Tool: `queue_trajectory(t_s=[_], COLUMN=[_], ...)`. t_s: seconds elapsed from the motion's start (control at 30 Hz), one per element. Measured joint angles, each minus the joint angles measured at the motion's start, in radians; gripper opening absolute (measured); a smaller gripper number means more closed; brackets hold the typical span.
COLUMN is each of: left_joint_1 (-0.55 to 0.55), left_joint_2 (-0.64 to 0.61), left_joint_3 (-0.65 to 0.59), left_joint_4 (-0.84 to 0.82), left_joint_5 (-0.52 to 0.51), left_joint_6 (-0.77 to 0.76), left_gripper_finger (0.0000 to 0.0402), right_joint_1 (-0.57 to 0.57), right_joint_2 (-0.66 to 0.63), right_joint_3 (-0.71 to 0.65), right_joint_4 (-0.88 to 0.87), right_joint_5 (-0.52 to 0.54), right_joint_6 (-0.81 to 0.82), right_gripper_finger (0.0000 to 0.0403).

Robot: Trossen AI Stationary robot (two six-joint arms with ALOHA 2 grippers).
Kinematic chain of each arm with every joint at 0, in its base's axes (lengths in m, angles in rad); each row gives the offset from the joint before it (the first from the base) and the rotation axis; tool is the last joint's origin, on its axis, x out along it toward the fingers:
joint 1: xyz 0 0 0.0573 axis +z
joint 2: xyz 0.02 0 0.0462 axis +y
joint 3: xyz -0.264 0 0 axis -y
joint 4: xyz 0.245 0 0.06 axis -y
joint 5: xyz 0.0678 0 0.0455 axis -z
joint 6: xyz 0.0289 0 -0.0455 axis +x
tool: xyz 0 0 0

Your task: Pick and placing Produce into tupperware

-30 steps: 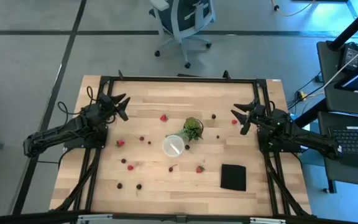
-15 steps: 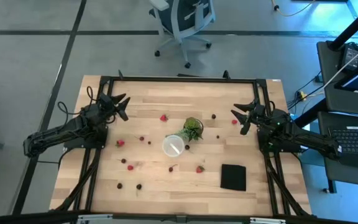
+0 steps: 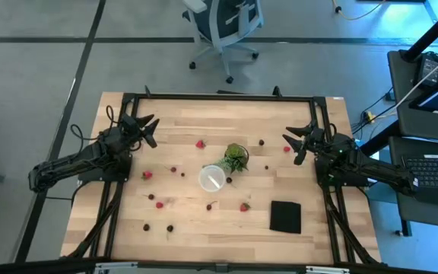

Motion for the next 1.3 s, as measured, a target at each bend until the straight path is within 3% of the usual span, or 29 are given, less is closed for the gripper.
queue_trajectory(t_s=[0.43, 0.93, 1.0, 1.13, 1.3], left_joint_1=[0.0, 0.0, 0.0, -0.001, 0.0], left_joint_2=[0.0, 0.0, 0.0, 0.015, 0.111], left_joint_3=[0.0, 0.0, 0.0, 0.0, 0.015], left_joint_4=[0.0, 0.007, 0.027, 0.116, 0.202], left_joint_5=[0.0, 0.006, 0.066, 0.288, 0.314], left_joint_6=[0.0, -0.031, -0.034, -0.02, -0.032], left_gripper_finger=[0.0145, 0.0145, 0.0145, 0.0145, 0.0145], right_joint_1=[0.0, 0.0, 0.0, 0.0, 0.0], right_joint_2=[0.0, 0.0, 0.0, 0.0, 0.0], right_joint_3=[0.0, 0.0, 0.0, 0.0, 0.0], right_joint_4=[0.0, 0.0, 0.0, 0.001, 0.005], right_joint_5=[0.0, 0.001, 0.001, 0.018, 0.052], right_joint_6=[0.082, 0.034, 0.029, 0.028, 0.027], right_gripper_finger=[0.0172, 0.0172, 0.0172, 0.0172, 0.0172])
